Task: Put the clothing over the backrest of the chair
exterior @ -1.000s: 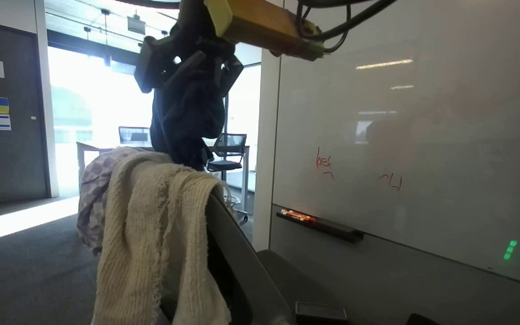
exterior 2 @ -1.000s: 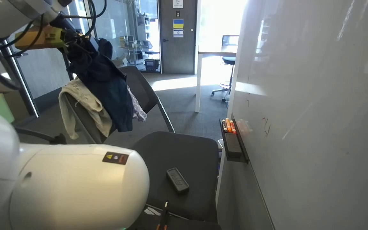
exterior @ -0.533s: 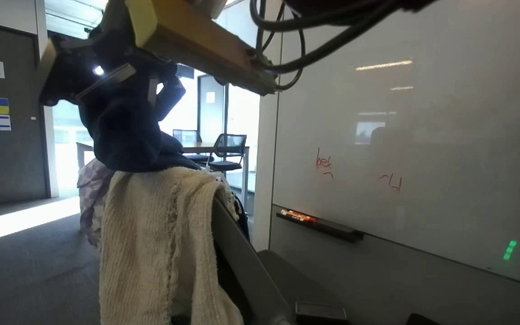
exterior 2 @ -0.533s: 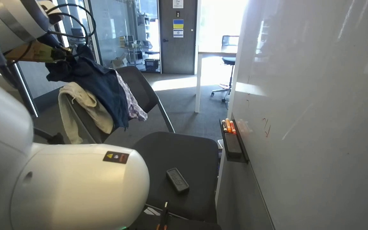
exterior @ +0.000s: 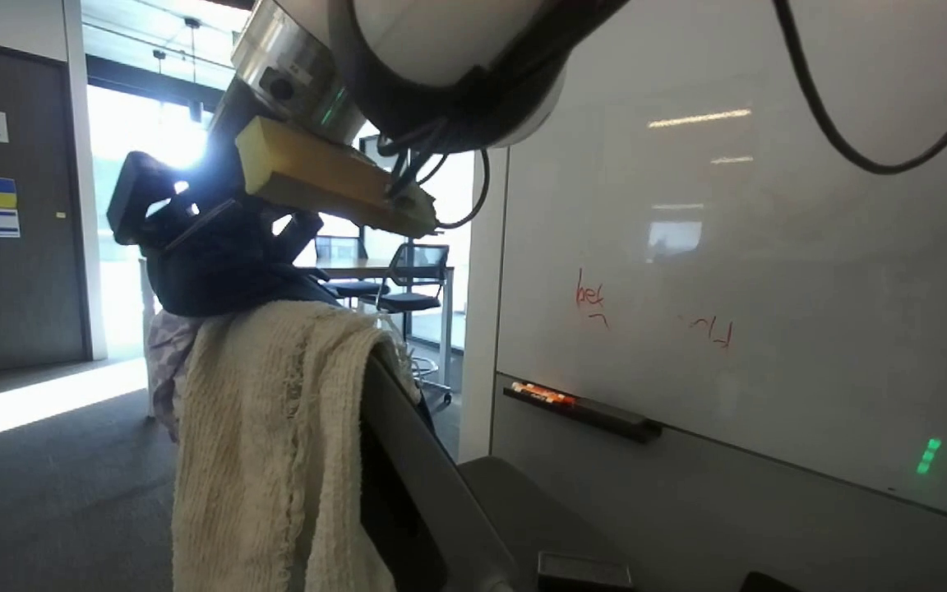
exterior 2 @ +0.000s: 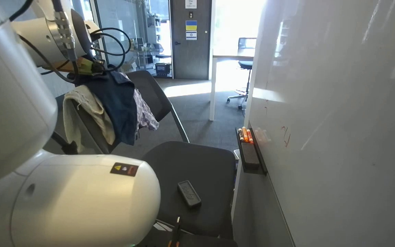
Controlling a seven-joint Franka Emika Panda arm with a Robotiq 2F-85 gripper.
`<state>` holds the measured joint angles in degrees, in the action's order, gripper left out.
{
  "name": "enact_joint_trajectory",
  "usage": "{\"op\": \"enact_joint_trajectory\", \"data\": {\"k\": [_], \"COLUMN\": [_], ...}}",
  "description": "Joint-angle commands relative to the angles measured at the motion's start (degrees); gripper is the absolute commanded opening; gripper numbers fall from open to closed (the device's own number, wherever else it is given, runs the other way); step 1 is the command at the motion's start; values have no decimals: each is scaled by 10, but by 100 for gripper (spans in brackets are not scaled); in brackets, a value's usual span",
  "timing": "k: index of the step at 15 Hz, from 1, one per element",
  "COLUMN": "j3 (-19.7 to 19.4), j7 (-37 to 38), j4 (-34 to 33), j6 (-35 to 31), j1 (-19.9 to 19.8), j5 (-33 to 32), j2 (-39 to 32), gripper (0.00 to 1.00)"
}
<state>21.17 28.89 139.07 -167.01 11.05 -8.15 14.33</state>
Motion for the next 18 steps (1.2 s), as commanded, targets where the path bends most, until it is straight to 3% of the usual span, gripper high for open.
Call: {"op": "enact_joint_trajectory", "data": {"k": [1,3,4,12,18], "j3": [-30,-26,-25,-24,-40], "j7": [-103,-126,-132,-128,-100], "j4": [-42,-46,-45,-15,4], "j6": [17,28,33,45,194], "j1": [56,56,55,60,15], "j5": [102,115,116,126,113], "j2": [-46,-39,-29,82,202], "gripper": [83,99,100,100,100]}}
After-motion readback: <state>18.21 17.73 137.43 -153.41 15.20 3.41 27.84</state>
